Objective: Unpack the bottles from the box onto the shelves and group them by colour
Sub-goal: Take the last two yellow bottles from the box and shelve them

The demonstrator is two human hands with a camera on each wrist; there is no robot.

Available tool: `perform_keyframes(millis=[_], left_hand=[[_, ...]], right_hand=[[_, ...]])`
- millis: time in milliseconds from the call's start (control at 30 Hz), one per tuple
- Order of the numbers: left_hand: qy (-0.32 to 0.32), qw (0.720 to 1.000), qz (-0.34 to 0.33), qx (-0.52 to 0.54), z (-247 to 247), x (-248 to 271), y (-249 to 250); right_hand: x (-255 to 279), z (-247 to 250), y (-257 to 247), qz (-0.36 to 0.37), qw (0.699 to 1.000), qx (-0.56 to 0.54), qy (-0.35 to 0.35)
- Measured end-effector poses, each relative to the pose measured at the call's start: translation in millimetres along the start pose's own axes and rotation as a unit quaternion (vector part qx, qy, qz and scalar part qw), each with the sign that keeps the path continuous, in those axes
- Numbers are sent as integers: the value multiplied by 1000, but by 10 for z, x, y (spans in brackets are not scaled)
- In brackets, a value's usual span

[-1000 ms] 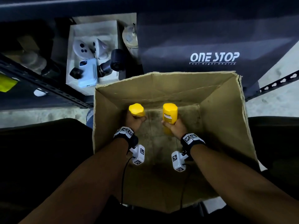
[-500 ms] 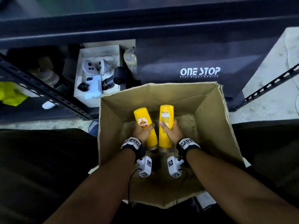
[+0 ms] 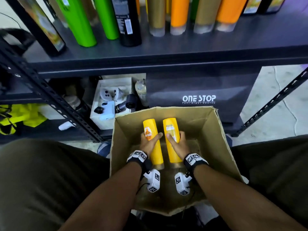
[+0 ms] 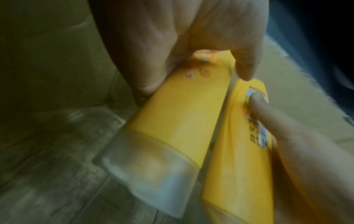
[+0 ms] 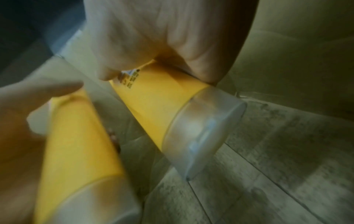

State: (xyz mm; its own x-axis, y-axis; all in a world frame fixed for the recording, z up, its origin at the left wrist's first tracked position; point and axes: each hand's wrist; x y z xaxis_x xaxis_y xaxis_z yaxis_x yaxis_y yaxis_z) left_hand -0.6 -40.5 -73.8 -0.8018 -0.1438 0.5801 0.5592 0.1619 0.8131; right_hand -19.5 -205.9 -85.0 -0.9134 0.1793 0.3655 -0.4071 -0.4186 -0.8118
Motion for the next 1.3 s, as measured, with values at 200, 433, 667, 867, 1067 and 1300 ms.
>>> perform_keyframes(millis=[200,433,667,867,1067,1300], left_hand=[[-25,996,-68,-55,-9,133,255],[-74,984,-157,-41,-165,303,609],[-108,961,-255,25,-351,534,1116],[-128,938,-320,42,-452,742,1550],[-170,904,-388,64,-556,990,1994],[-206,862,-457,76,-787,1352,2603]], right_hand=[[111,160,-243,58,998,-6,28],[143,380,-564,107,990,-4,93],[255,651,-1149,193,967,-81,149],[327,872,-1517,249,946,-92,184],[375,1120,-1870,302,915,-114,243],[501,1557,-2369,378,864,-139,301]])
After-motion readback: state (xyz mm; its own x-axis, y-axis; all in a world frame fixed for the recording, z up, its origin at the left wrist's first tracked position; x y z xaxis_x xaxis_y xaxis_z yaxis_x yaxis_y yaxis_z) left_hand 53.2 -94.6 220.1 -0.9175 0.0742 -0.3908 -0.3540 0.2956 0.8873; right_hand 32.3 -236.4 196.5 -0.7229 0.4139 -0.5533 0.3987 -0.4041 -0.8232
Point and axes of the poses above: each hand's wrist, its own x-axis away from the middle knuckle, its own z-axis out of the back of the hand, y = z × x, and after that the axes turned 12 degrees about x, right-handed
